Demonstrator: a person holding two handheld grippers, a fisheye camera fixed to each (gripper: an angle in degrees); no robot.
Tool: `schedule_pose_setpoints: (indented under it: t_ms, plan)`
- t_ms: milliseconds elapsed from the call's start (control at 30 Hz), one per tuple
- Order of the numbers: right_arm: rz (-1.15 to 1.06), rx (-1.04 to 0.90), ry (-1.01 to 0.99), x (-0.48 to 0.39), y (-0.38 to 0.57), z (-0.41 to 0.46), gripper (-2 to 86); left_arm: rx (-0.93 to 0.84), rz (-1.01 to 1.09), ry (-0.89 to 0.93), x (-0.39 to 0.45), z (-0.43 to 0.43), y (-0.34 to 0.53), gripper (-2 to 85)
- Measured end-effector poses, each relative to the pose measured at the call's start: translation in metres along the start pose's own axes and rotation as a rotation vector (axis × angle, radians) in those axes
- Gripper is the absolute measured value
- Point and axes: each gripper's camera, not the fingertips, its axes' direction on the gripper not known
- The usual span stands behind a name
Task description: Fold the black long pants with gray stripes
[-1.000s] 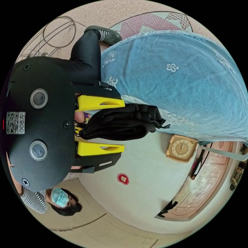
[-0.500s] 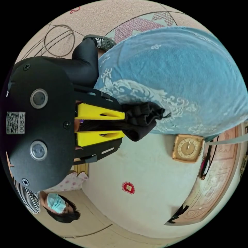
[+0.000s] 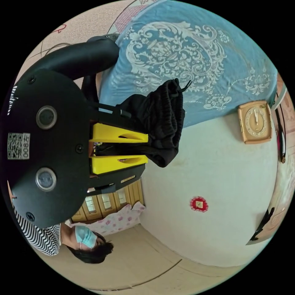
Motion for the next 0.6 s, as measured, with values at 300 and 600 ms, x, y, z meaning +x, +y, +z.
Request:
schedule_pose_setpoints:
  t_ms: [300, 600]
  plan:
    - [0.018, 0.173, 0.015, -0.024, -0.008, -0.157, 0.4, -0.193, -0.017, -0.017, 0.025, 0.225, -0.041, 7.0]
    - [-0.015, 0.325, 0.104, -0.048, -0.107, -0.325, 0.5, -0.434, 0.025, 0.014, 0.044, 0.516, -0.138, 7.1]
